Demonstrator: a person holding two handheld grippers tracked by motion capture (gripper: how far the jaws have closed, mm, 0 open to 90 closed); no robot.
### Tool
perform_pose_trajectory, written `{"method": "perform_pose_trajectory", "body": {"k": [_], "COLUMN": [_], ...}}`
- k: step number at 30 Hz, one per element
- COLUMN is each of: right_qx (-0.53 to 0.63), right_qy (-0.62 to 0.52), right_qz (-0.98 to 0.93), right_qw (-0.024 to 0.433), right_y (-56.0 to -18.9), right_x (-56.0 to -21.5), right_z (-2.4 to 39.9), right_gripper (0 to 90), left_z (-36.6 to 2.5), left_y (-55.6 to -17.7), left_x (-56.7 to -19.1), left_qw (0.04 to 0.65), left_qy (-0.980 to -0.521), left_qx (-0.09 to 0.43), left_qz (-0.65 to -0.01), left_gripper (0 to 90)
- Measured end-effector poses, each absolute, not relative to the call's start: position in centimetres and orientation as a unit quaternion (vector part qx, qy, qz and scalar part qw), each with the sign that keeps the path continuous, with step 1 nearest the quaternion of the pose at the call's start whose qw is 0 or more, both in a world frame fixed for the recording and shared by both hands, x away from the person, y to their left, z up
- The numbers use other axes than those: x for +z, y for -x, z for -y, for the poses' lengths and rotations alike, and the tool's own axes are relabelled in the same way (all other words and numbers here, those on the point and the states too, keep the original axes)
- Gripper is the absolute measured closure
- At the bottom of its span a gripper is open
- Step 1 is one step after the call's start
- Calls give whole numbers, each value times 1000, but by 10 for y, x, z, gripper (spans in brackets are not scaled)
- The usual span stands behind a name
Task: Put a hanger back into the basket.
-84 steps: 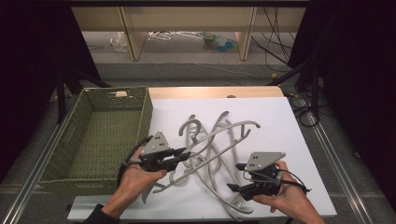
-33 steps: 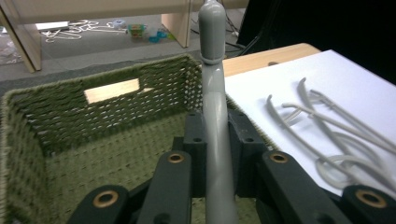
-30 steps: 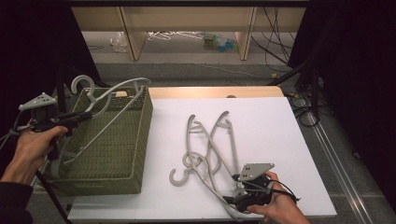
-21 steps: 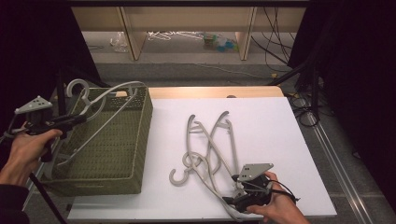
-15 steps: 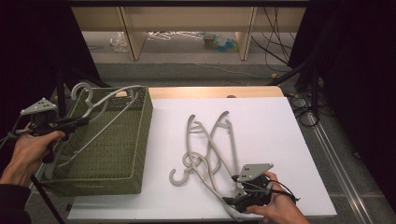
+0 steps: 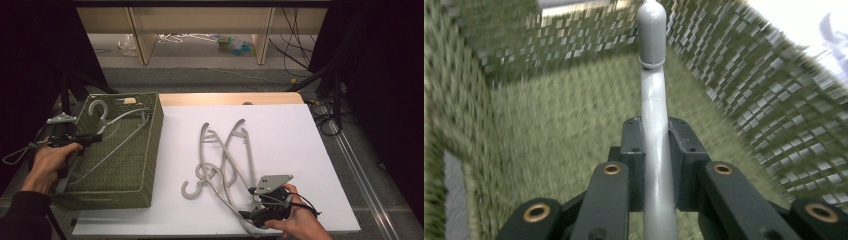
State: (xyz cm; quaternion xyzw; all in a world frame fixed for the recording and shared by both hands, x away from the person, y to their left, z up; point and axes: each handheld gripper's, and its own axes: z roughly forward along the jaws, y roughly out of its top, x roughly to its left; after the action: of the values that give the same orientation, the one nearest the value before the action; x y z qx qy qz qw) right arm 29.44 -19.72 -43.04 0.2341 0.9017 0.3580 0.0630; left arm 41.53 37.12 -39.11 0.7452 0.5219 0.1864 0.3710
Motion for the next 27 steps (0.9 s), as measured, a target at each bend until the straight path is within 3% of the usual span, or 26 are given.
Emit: {"method": "perform_pose_trajectory", "body": {"k": [10, 16, 22, 27], "right_qx": [359, 358, 360, 361], "right_qy": [-233, -235, -234, -233], "right_qz": [-902, -902, -901, -901], "right_qw": [61, 60, 61, 60], "right_y": [-294, -294, -294, -294], "right_x": [-430, -432, -432, -432], "right_z": [198, 198, 198, 198], "right_gripper": [254, 255, 255, 255], "left_z": [-380, -382, -373, -358], "left_y": [-422, -421, -408, -390], "left_x": [-411, -417, -398, -380], "left_qw": [295, 291, 288, 344], "left_qy": [-746, -736, -724, -708], "left_qx": [187, 199, 250, 264], "left_qz": [-566, -577, -576, -558], "left_gripper": [746, 727, 551, 494]}}
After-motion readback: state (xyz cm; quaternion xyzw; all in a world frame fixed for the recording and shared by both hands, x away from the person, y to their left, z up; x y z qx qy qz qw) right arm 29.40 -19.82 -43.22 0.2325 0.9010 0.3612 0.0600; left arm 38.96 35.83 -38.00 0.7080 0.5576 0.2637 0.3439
